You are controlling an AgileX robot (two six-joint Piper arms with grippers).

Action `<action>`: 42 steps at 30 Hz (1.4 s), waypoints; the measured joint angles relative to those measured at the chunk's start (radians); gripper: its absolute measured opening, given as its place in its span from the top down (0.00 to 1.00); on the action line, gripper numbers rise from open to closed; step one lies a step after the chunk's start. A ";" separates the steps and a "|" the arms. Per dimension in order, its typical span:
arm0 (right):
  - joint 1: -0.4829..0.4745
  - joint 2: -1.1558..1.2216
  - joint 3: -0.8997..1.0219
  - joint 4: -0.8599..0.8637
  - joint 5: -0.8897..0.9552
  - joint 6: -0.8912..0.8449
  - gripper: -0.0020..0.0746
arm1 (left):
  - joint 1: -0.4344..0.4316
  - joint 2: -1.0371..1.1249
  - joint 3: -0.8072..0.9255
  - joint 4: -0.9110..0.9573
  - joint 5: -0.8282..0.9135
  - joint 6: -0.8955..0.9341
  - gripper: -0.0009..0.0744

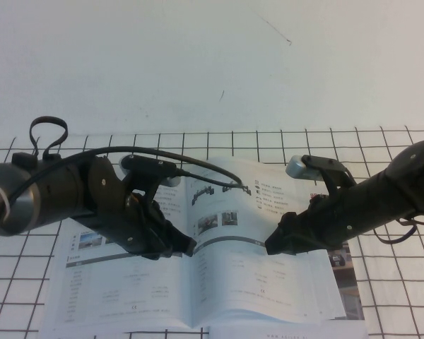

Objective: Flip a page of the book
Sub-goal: Open the closed book

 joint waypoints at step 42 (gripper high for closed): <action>-0.003 -0.032 -0.084 -0.524 0.020 0.393 0.30 | 0.027 0.064 0.000 0.048 0.035 0.005 0.99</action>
